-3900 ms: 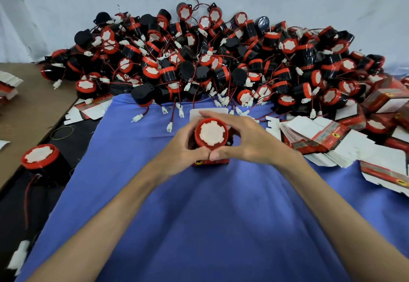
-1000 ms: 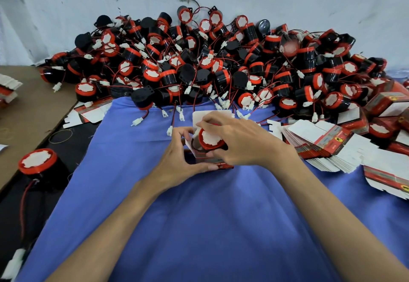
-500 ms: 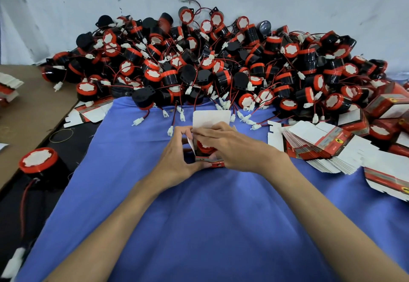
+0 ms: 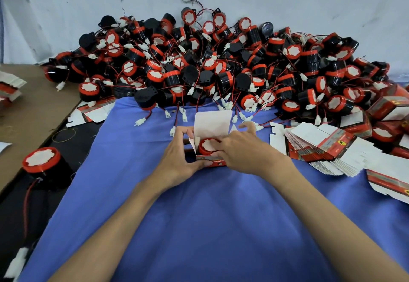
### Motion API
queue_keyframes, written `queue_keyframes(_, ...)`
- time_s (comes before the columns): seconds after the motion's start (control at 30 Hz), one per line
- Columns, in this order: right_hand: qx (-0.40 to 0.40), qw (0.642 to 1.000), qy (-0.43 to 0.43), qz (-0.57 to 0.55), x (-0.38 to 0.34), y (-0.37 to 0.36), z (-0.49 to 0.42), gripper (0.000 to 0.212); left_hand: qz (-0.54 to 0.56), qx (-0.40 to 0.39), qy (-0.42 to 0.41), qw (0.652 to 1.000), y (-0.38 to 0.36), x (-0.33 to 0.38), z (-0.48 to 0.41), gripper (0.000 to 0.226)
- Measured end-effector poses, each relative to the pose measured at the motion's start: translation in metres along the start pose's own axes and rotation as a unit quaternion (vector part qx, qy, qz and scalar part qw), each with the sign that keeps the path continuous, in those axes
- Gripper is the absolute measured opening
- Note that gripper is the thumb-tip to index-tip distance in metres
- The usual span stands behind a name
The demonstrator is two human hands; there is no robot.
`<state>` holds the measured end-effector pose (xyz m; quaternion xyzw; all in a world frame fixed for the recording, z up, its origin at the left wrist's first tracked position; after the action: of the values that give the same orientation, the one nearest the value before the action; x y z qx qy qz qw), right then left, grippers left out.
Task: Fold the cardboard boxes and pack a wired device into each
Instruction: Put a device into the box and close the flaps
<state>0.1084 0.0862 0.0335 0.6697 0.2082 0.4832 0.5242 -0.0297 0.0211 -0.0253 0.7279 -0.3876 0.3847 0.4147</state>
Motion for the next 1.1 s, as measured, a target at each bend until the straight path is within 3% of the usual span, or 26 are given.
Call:
queue_keyframes(0.1,-0.001,1.000,-0.003,-0.024,0.001,-0.006,-0.001,0.031,0.002,0.005,0.005,1.000,0.000,0.000,0.000,0.065)
queue_keyframes(0.23,0.073,0.994,0.000,-0.083,0.005,0.004,0.000,0.027,0.011,0.004,0.016,1.000,0.001,-0.001,0.001,0.066)
queue_keyframes(0.4,0.084,0.986,0.028,-0.140,0.004,0.007,0.000,0.027,0.029,0.001,0.003,1.000,0.000,-0.003,0.000,0.071)
queue_keyframes(0.5,0.129,0.983,0.034,-0.125,-0.002,0.003,0.002,0.034,0.018,-0.008,-0.007,1.000,0.000,-0.004,0.000,0.077)
queue_keyframes(0.6,0.109,0.990,0.036,-0.085,-0.012,-0.003,0.000,0.042,0.009,-0.012,-0.012,1.000,0.000,-0.005,-0.001,0.081)
queue_keyframes(0.7,0.105,0.987,0.018,-0.122,-0.018,-0.003,-0.003,0.040,0.006,-0.019,-0.010,1.000,0.000,-0.006,-0.001,0.081)
queue_keyframes(0.83,0.114,0.990,0.030,-0.081,-0.026,-0.003,-0.003,0.038,-0.011,-0.021,-0.019,1.000,-0.001,-0.007,0.001,0.079)
queue_keyframes(0.9,0.185,0.966,0.043,-0.176,-0.019,0.001,0.004,0.038,-0.023,-0.020,-0.027,0.999,-0.002,-0.005,0.001,0.081)
queue_keyframes(1.0,0.382,0.849,-0.066,-0.360,0.011,-0.005,0.018,0.030,-0.065,-0.029,-0.036,0.997,-0.002,-0.004,-0.001,0.083)
queue_keyframes(1.03,0.402,0.816,-0.116,-0.399,0.017,-0.013,0.022,0.028,-0.082,-0.034,-0.035,0.995,-0.002,-0.004,-0.001,0.082)
queue_keyframes(1.1,0.363,0.781,-0.159,-0.482,0.018,-0.030,0.026,0.023,-0.098,-0.042,-0.025,0.994,-0.002,-0.006,-0.001,0.080)
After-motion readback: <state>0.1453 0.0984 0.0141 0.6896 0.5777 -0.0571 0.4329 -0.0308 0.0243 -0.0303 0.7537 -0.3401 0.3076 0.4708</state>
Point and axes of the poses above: each hand's wrist, its own z-axis away from the middle knuckle, its own y-axis out of the back of the hand, x = y × z, the point moved 3 cm from there along -z, towards the middle knuckle, and after that the axes turned 8 degrees about z, right-handed, at the moved point
